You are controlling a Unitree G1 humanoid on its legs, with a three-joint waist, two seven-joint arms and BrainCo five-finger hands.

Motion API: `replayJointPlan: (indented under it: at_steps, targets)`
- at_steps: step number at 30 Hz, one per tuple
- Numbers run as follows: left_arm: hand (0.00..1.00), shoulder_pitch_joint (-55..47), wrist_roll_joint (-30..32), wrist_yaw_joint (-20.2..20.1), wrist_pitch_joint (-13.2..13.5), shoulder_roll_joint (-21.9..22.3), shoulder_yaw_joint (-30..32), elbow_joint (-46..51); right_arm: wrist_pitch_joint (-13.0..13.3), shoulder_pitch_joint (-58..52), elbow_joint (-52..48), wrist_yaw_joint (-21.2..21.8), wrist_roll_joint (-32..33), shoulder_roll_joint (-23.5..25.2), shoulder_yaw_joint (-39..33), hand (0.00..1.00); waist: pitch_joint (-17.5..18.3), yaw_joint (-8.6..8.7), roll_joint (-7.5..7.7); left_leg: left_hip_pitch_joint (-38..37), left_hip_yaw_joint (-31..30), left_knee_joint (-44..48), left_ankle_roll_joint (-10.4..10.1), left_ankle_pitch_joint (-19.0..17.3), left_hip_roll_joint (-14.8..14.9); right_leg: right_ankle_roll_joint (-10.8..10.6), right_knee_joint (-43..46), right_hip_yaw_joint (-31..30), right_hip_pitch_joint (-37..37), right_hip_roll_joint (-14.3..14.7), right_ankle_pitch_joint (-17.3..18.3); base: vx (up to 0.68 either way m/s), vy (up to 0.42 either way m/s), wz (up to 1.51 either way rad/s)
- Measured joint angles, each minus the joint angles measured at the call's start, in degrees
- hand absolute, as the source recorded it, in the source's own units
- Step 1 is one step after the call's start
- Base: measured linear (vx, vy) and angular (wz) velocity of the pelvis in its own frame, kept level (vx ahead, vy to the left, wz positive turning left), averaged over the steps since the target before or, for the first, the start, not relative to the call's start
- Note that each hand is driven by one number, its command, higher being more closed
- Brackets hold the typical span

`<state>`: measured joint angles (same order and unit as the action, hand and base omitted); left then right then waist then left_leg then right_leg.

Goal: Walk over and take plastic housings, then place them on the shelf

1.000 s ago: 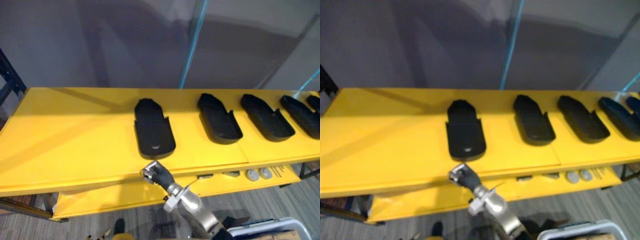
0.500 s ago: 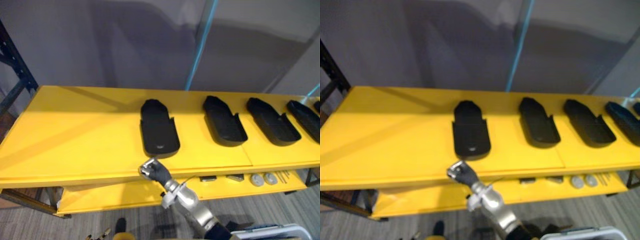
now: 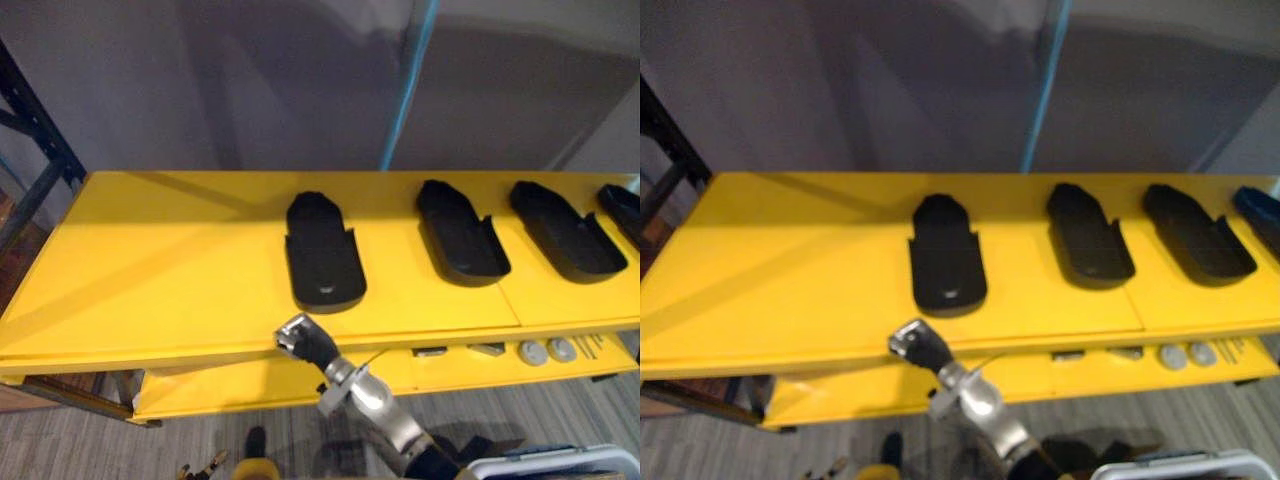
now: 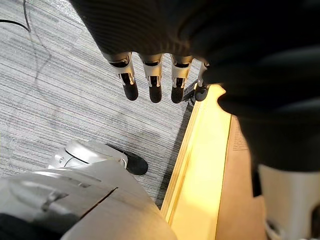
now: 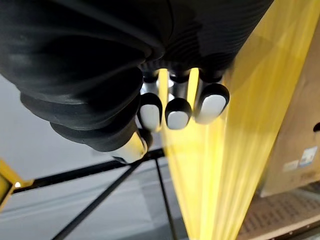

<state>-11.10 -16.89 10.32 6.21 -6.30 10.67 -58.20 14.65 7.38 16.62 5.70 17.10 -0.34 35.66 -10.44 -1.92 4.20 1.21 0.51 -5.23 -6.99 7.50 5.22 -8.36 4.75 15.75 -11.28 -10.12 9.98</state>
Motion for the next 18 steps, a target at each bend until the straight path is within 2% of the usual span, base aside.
replayJointPlan:
  at_steps: [3, 5, 7, 9, 13, 18]
  targets:
    - [0.0, 0.24, -0.01, -0.03, 0.28, 0.09, 0.05, 0.97, 0.01, 2.05, -1.69, -3.73, 0.03, 0.14, -5.83, 1.0, -1.56, -0.3, 0.11, 0.16, 0.09, 0.01, 0.02, 0.01, -0.24, -0.15, 0.02, -0.06, 0.09, -0.25, -0.17, 0.0, 0.0, 0.0]
    - [0.0, 0.08, -0.19, 0.0, 0.4, 0.07, 0.55, 0.94, 0.0, 1.77, -8.51, -5.88, 0.05, -1.09, -9.27, 1.0, -2.41, -0.34, 0.85, 0.64, 0.32, 0.02, 0.05, 0.09, -0.74, -1.02, 0.25, -0.09, 0.14, -0.73, -0.88, 0.06, 0.012, 0.03]
    - [0.0, -0.04, -0.23, 0.0, 0.58, -0.08, 0.51, 0.97, 0.02, 1.43, -14.57, -6.18, 0.02, -2.3, -9.65, 1.0, -2.85, -0.15, 1.16, 0.83, 0.56, 0.04, 0.07, 0.43, -1.04, -1.52, 0.32, -0.34, 0.41, -1.02, -1.23, 0.11, 0.01, 0.02]
    - [0.0, -0.22, -0.33, 0.04, 1.29, -0.12, 0.45, 0.92, 0.0, 1.11, -18.7, -6.19, 0.02, -2.56, -9.61, 1.0, -2.83, -0.29, 1.42, 0.38, 0.83, 0.07, 0.06, 0.42, -0.53, -1.45, 1.24, -0.89, 0.44, -0.62, -1.78, 0.12, 0.007, 0.02]
    - [0.0, -0.84, -0.44, 0.03, 1.72, -0.12, 0.46, 0.81, 0.02, -1.02, -24.51, -5.42, 0.12, -2.67, -9.35, 1.0, -2.84, -0.38, 1.47, -1.55, 3.06, 0.03, 0.06, 0.4, 0.8, 0.01, 3.3, -3.28, 0.38, 0.47, -3.17, 0.04, 0.01, -0.07]
    - [0.0, -1.19, -0.6, 0.02, 2.62, -0.14, 0.29, 0.63, 0.09, -4.31, -26.46, -2.65, 1.38, -3.65, -8.92, 1.0, -2.75, 0.17, 1.47, -1.26, 3.44, -0.04, -0.11, 0.0, 1.75, 0.24, 3.31, -4.5, 1.2, 1.26, -3.38, -0.04, -0.001, -0.11]
